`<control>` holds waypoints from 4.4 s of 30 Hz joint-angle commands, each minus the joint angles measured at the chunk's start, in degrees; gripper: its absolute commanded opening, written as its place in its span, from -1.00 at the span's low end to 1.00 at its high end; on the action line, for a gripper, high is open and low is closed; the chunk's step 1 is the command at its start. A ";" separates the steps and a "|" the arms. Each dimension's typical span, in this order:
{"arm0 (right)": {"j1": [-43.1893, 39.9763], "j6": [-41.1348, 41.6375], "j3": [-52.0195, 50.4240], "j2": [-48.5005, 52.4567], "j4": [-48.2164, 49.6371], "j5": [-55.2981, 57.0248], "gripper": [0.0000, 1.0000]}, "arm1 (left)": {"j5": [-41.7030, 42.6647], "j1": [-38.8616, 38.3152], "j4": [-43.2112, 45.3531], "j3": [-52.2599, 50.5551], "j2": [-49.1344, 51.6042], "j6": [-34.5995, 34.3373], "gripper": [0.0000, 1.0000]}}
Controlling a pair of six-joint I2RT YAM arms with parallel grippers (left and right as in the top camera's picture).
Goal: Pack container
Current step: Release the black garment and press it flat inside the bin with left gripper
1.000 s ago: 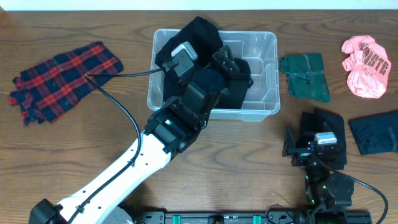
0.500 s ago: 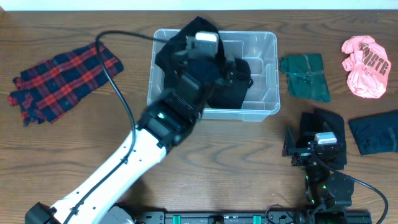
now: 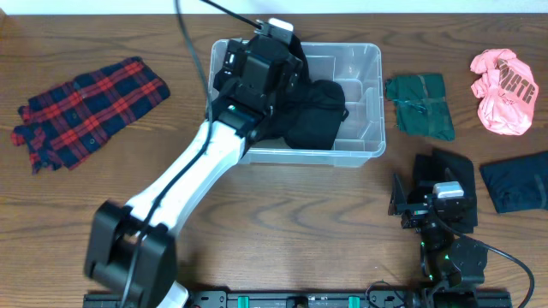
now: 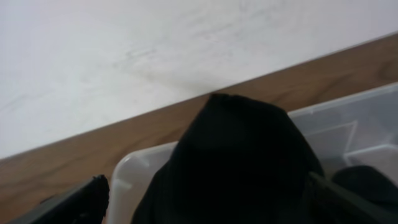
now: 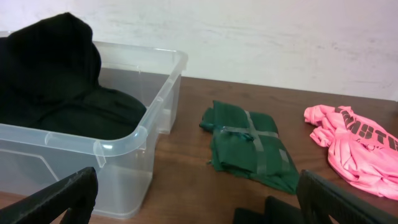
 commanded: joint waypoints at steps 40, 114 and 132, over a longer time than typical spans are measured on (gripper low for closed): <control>-0.33 -0.90 -0.26 -0.35 0.00 -0.44 0.98 | 5.60 -1.90 -20.24 2.25 18.16 -18.25 0.96; -0.33 -0.90 -0.26 -0.35 0.00 -0.44 0.98 | 7.61 5.16 -33.05 12.94 22.80 -22.73 -0.88; -0.33 -0.90 -0.26 -0.35 0.00 -0.44 0.99 | 7.76 5.20 -33.11 16.96 17.14 -20.90 0.67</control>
